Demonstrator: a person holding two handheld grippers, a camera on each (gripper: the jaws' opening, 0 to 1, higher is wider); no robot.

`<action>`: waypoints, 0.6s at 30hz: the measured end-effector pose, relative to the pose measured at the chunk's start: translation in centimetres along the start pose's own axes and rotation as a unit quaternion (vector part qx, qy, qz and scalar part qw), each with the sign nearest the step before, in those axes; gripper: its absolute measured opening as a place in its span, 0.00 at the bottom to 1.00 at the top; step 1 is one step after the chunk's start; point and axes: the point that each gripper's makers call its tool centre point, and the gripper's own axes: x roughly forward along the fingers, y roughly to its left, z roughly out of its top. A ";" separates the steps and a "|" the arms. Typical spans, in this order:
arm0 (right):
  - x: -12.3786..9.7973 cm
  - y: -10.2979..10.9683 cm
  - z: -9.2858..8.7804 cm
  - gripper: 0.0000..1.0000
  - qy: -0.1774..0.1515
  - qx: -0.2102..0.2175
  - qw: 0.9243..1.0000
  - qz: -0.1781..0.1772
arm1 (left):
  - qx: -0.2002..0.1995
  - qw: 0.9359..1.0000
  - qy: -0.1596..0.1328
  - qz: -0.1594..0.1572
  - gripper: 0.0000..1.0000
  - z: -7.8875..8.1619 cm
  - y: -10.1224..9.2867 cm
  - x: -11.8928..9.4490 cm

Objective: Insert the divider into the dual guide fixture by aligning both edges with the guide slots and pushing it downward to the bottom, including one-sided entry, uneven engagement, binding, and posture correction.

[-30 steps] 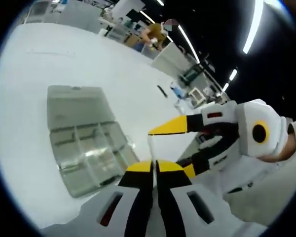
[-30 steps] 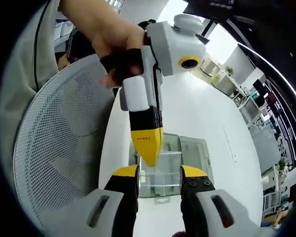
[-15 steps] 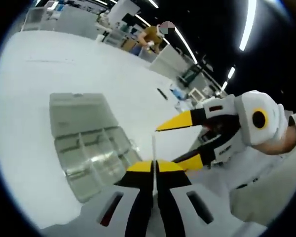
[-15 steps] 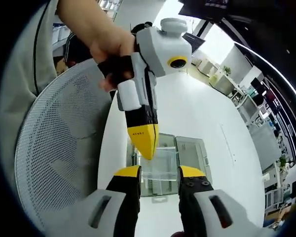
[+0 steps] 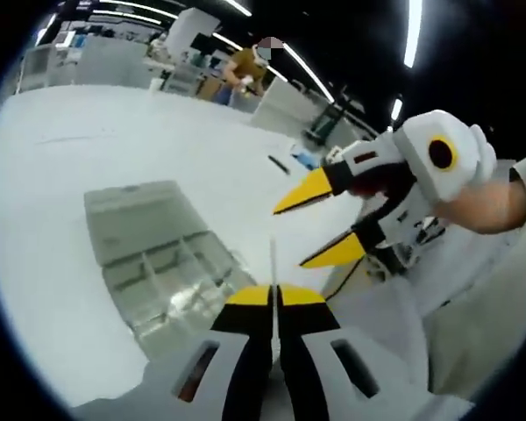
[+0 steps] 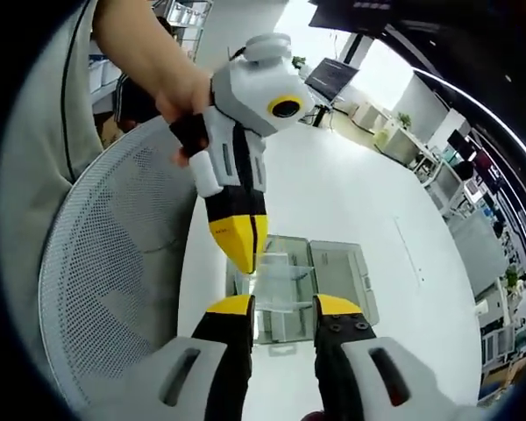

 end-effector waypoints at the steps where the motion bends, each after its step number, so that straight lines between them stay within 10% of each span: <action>1: -0.1 0.1 0.1 0.21 -0.003 0.003 1.000 0.007 | 0.007 1.000 0.000 -0.001 0.00 0.0 0.0 -0.1; 18: -0.3 0.9 1.4 0.07 -0.007 -0.014 0.996 0.092 | 0.117 0.993 -0.008 -0.020 0.00 0.3 -1.2 -0.7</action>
